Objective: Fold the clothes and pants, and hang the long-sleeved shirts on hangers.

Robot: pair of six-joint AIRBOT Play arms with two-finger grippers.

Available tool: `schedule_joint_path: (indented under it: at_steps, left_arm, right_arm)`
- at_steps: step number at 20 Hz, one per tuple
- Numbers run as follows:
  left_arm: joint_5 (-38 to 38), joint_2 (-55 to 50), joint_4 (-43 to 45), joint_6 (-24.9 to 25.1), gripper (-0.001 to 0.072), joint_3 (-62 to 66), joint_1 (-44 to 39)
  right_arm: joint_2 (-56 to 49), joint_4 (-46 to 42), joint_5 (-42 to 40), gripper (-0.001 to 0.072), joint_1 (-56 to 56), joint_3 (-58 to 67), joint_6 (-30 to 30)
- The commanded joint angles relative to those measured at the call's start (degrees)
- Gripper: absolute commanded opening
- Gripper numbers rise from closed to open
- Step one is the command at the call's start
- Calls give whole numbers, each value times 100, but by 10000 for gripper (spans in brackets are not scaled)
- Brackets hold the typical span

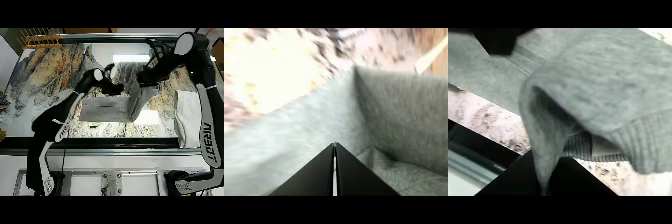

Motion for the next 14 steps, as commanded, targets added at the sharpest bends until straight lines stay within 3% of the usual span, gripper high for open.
schedule_joint_path:
  at_steps: [1, 7, 11, 12, 14]
  left_arm:
    - [-256, 466, 15, 17, 7, 4, 793]
    - [-623, 1137, 17, 236, 7, 0, 1871]
    - [-728, 1488, 15, 256, 7, 0, 2385]
    - [-739, 1558, 15, 256, 7, 0, 2494]
    - [-737, 1676, 15, 256, 7, 0, 2645]
  right_arm:
    - [-186, 177, -380, 28, 564, 4, 348]
    - [-1095, 780, -1554, 29, 1657, 4, 546]
    - [-1910, 1025, -2994, 44, 2240, 4, 544]
    - [-2098, 1198, -3456, 153, 2358, 4, 544]
    - [-2389, 1912, -4345, 584, 2546, 4, 385]
